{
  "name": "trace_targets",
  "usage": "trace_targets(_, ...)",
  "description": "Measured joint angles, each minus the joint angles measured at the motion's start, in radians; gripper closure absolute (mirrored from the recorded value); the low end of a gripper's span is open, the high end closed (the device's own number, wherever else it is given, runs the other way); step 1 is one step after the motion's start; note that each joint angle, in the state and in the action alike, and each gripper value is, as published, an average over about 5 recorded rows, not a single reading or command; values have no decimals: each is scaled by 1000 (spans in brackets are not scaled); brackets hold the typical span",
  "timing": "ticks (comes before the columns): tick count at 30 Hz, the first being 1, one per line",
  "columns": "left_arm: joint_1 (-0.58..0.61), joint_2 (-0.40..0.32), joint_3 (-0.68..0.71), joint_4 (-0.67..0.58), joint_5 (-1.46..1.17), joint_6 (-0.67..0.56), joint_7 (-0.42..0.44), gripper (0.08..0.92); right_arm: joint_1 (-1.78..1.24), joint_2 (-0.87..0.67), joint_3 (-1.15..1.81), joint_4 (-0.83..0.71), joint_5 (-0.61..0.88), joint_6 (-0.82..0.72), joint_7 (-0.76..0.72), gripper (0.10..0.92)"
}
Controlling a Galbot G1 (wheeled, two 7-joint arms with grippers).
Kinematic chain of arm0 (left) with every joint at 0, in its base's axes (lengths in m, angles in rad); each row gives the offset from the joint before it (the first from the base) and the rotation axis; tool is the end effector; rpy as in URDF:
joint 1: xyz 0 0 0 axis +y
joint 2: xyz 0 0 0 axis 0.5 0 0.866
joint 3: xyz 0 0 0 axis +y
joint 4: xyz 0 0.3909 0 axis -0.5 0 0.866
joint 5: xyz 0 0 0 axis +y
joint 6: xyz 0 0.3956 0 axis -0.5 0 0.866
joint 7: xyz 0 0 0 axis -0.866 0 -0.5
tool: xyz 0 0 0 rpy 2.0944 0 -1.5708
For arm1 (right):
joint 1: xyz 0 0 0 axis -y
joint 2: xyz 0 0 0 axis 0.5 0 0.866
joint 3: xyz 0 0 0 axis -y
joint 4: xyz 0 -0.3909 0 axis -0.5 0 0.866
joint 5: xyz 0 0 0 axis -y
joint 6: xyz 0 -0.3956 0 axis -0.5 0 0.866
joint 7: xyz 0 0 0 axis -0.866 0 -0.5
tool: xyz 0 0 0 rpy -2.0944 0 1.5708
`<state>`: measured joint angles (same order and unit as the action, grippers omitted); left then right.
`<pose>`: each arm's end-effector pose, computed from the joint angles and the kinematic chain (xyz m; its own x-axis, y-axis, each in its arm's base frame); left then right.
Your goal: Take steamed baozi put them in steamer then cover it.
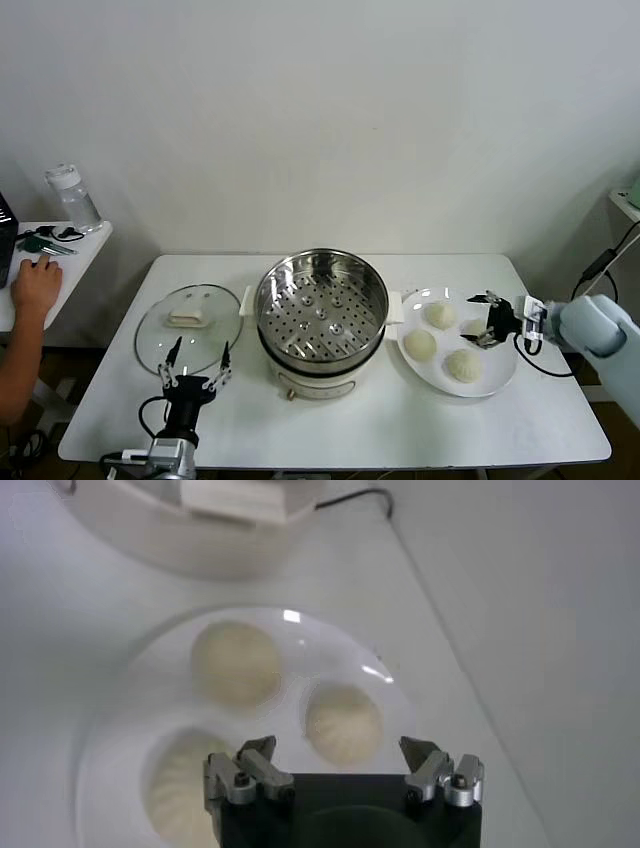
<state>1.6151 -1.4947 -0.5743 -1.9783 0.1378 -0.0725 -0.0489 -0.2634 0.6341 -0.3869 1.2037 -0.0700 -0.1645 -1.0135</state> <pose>0.1810 0.0362 -0.3907 -0.9960 -0.0475 0.0759 -0.0289 0.9729 0.2295 0.5491 -0.2565 -0.2301 -0.3423 -0.2484 0.9061 -0.9367 0.1652 -0.3086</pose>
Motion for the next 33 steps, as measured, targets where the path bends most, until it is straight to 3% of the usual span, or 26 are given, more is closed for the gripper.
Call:
trace_targets(13,-27,3,1,4,3,27,0,177,256,187,-311,-263,-44,17,-103,203)
trace_targets(33,-40,5,-1,15,8,40,-4,177,285,354,-367,-463,-105,42,-123,203)
